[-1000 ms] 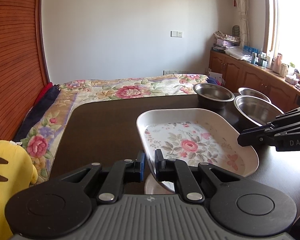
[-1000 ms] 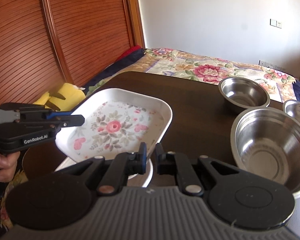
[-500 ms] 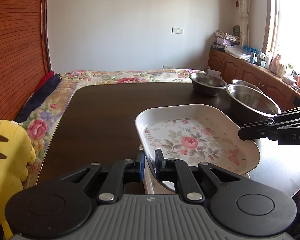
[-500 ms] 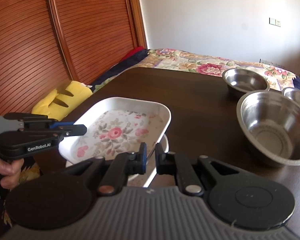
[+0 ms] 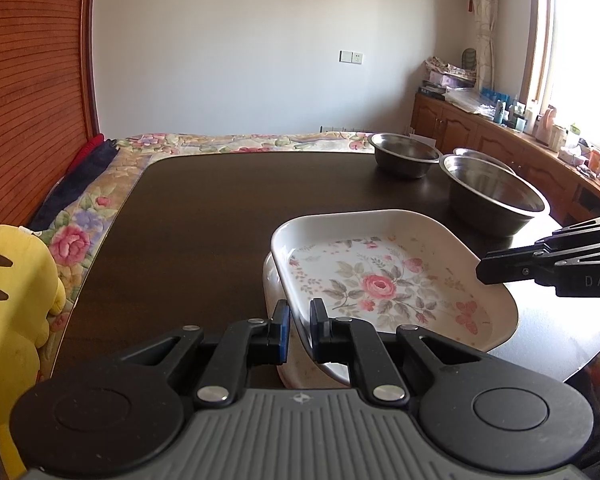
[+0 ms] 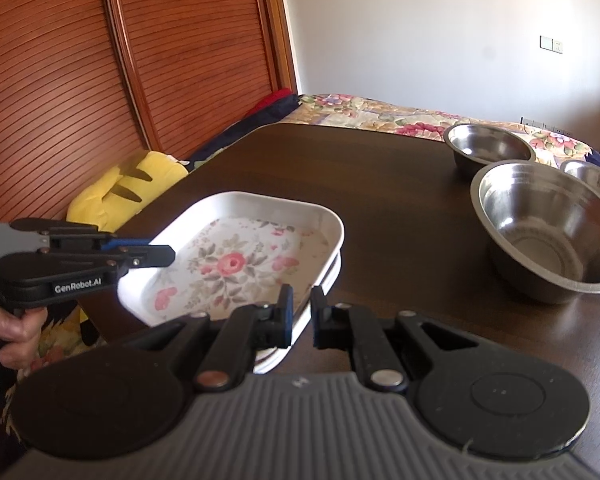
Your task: Organize plates and bowls
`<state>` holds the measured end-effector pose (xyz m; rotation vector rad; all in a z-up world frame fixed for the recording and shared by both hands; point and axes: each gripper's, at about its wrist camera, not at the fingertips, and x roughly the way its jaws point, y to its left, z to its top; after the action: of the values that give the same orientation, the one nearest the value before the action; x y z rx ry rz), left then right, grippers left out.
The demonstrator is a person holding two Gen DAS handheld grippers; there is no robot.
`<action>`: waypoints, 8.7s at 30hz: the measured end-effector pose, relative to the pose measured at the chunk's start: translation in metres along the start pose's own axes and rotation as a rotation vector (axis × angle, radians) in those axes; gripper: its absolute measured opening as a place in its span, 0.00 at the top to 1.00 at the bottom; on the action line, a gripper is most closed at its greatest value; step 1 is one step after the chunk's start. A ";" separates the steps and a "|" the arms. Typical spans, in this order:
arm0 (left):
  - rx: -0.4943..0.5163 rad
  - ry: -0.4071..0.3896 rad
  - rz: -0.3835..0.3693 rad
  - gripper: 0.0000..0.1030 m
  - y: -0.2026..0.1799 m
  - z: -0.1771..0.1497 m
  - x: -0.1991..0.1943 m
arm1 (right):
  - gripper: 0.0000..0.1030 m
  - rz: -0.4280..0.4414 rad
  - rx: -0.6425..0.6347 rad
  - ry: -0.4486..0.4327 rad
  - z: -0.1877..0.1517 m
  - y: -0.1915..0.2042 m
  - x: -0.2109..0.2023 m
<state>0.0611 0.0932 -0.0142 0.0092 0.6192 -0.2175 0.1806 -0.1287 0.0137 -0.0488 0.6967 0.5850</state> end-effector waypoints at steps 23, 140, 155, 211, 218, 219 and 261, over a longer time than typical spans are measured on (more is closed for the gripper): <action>0.036 -0.018 0.025 0.89 -0.004 -0.001 0.001 | 0.96 0.009 -0.041 -0.028 -0.002 0.011 -0.002; 0.030 -0.012 -0.188 0.82 -0.161 0.073 0.084 | 0.83 -0.290 0.243 -0.328 -0.042 -0.176 -0.057; 0.037 -0.026 -0.224 0.82 -0.153 0.049 0.052 | 0.83 -0.322 0.224 -0.321 -0.052 -0.149 -0.076; 0.026 -0.015 -0.176 0.66 -0.132 0.039 0.052 | 0.69 -0.319 0.170 -0.278 -0.050 -0.138 -0.071; 0.043 -0.051 -0.135 0.65 -0.124 0.065 0.055 | 0.69 -0.330 0.075 -0.312 -0.020 -0.147 -0.084; 0.045 -0.055 -0.129 0.65 -0.124 0.068 0.057 | 0.69 -0.328 0.064 -0.313 -0.016 -0.149 -0.084; 0.118 -0.002 -0.094 0.63 -0.116 0.177 0.191 | 0.69 -0.183 0.018 -0.135 0.091 -0.214 0.038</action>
<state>0.2908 -0.0708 0.0266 0.0936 0.6048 -0.3452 0.3696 -0.2684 0.0295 -0.0555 0.5594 0.4020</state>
